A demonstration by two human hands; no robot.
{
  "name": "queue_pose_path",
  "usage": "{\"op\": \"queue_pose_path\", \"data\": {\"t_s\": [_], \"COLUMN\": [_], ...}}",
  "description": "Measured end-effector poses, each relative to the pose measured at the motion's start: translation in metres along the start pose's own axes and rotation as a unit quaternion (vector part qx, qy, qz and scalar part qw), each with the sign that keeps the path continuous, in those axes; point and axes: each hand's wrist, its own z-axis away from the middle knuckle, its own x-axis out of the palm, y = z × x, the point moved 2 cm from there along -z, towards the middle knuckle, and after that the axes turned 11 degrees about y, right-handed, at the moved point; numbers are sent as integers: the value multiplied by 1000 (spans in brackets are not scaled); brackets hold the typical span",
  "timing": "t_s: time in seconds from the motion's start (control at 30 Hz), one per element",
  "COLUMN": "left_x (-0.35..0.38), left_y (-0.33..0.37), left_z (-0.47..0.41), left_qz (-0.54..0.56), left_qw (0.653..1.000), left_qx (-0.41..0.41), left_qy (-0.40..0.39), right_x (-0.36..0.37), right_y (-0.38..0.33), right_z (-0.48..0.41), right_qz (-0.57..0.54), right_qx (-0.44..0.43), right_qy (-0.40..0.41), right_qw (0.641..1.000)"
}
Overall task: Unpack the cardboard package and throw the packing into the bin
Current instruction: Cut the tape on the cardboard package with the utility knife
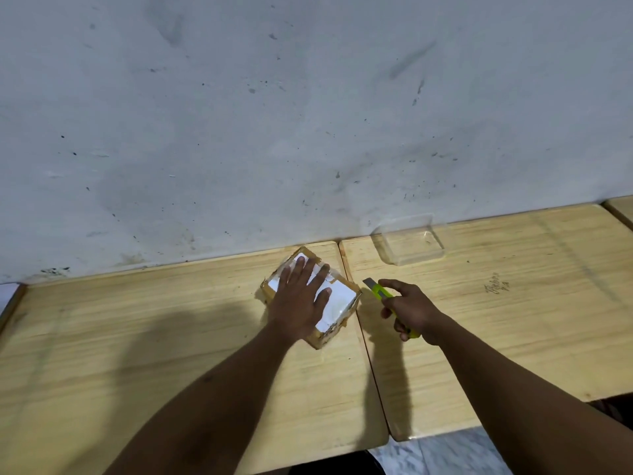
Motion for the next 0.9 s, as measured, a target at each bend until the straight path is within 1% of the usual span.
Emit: {"op": "queue_pose_path", "data": {"t_s": [0.1, 0.17, 0.2, 0.23, 0.3, 0.37, 0.43, 0.47, 0.5, 0.57, 0.67, 0.73, 0.8, 0.9], "left_x": [0, -1, -3, -5, -12, -16, -15, -14, -11, -4, 4, 6, 7, 6], "left_y": [31, 45, 46, 44, 30, 13, -1, -5, -6, 0, 24, 37, 44, 44], "left_z": [3, 2, 0, -2, -5, -5, -3, 0, 1, 4, 5, 4, 3, 0], "left_qz": [-16, -21, -26, -32, -34, -22, -12, -12, -14, -25, -42, -36, -32, -29], "left_qw": [990, 982, 980, 981, 990, 997, 992, 990, 990, 995, 997, 992, 989, 988], "left_qx": [-137, -186, -192, -180, -118, -11, 83, 103, 103, 64, -53, -114, -139, -150], "left_qy": [-1, -32, -47, -58, -67, -77, -99, -99, -91, -70, -32, -29, -36, -34], "right_x": [-2, -3, -4, -4, -4, -4, -4, -5, -5, -5, -5, -4, -3, -1], "right_y": [-5, -8, -9, -10, -12, -11, -9, -7, -7, -6, -6, -7, -8, -10], "right_z": [1, 2, 2, 3, 4, 6, 9, 11, 14, 18, 23, 24, 24, 23], "right_qz": [3, 4, 6, 8, 11, 10, 9, 8, 7, 4, -6, -9, -11, -18], "right_qx": [-3, -7, -10, -14, -19, -22, -25, -26, -27, -32, -37, -42, -48, -54], "right_qy": [12, 16, 16, 18, 19, 17, 12, 10, 7, 6, 7, 7, 6, 5], "right_qw": [1000, 1000, 1000, 1000, 1000, 1000, 1000, 1000, 1000, 999, 999, 999, 999, 998]}}
